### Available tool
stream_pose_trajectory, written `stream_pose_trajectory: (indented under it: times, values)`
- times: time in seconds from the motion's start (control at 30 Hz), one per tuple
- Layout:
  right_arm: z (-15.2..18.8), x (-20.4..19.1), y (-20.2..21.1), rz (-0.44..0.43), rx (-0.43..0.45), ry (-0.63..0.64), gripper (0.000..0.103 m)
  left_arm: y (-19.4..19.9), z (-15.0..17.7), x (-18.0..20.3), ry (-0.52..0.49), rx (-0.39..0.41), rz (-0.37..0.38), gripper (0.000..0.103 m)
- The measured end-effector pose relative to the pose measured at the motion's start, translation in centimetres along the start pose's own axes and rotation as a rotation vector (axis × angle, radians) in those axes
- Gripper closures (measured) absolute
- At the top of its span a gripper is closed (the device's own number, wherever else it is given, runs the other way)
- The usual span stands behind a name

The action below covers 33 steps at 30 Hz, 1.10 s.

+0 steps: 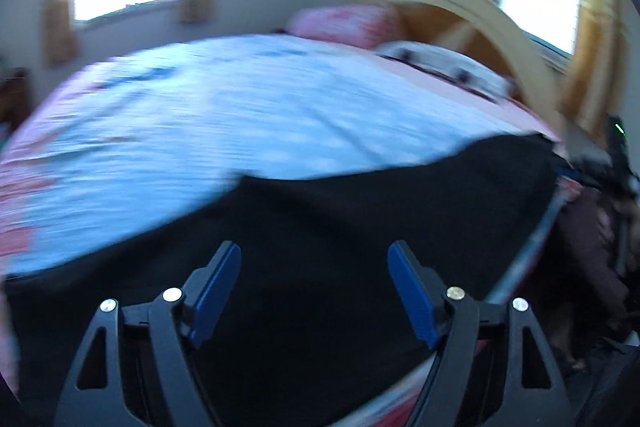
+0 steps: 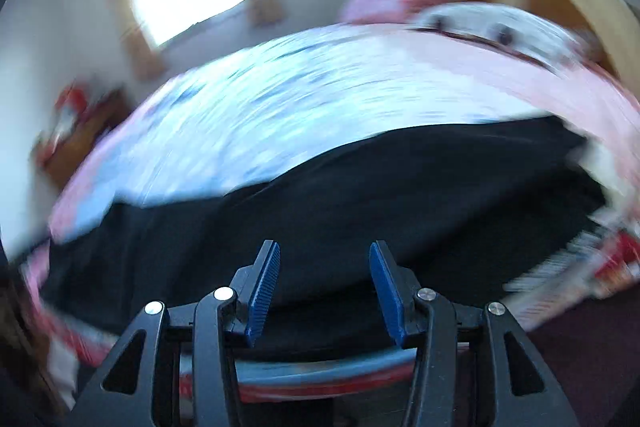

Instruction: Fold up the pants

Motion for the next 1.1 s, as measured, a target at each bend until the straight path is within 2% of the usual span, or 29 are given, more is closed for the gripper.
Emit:
stream_pose_trajectory:
  times: [0.1,0.2,0.3,0.47,0.57,0.63,0.7,0.73,0.8,0.83,0.87,0.9,0.93,1.1]
  values:
    - [-1.7,5.4,0.1,0.019,-0.009,-0.189,0.054,-4.4,-0.2,5.0,-0.037,-0.040,0.133,0.024]
    - [-3.5,9.1,0.0,0.027,-0.007,-0.307,0.054,-8.4,-0.4,9.6,-0.072,-0.095,0.236,0.024]
    - [-5.4,10.6,-0.1,0.032,0.014,-0.331,0.054,-10.8,-1.0,12.6,-0.123,-0.121,0.262,0.024]
    - [-5.8,12.0,-2.3,0.072,-0.041,-0.372,0.054,-13.1,-0.9,15.7,-0.172,-0.152,0.288,0.029]
    - [-5.4,12.5,-3.2,0.061,-0.056,-0.394,0.054,-14.1,-0.1,17.7,-0.189,-0.182,0.339,0.041]
    - [-5.6,12.9,-3.6,0.046,-0.046,-0.406,0.054,-14.9,0.8,19.1,-0.242,-0.205,0.339,0.048]
    - [-5.7,13.0,-3.7,0.038,-0.043,-0.411,0.055,-15.5,1.3,19.5,-0.272,-0.217,0.323,0.061]
    - [-5.7,13.0,-3.7,0.037,-0.041,-0.412,0.058,-16.0,1.5,19.6,-0.286,-0.226,0.299,0.064]
    - [-5.7,13.0,-4.0,0.046,-0.045,-0.392,0.073,-16.4,1.4,19.6,-0.301,-0.218,0.280,0.075]
    - [-5.6,13.0,-4.2,0.046,-0.048,-0.380,0.075,-16.5,1.4,19.7,-0.305,-0.215,0.276,0.076]
    - [-5.6,13.0,-4.3,0.043,-0.049,-0.378,0.078,-16.5,1.4,19.7,-0.305,-0.214,0.271,0.081]
    - [-5.6,13.0,-4.4,0.040,-0.048,-0.373,0.082,-16.5,1.4,19.6,-0.298,-0.211,0.271,0.090]
    - [-5.6,13.0,-4.4,0.037,-0.047,-0.368,0.085,-16.5,1.4,19.6,-0.288,-0.213,0.283,0.094]
    - [-6.4,12.1,-3.6,-0.006,-0.011,-0.344,0.092,-15.5,1.0,19.4,-0.254,-0.220,0.329,0.099]
Point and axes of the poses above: each gripper's, at about its wrist camera, not at the fingertips, and y roughly against the way its jaws point, x to its right, z to its underside, the point moved 10 cm from there along -y, roughly the way its jaws point, and after that the axes turned 12 degrees about z, right-handed, at the moved point
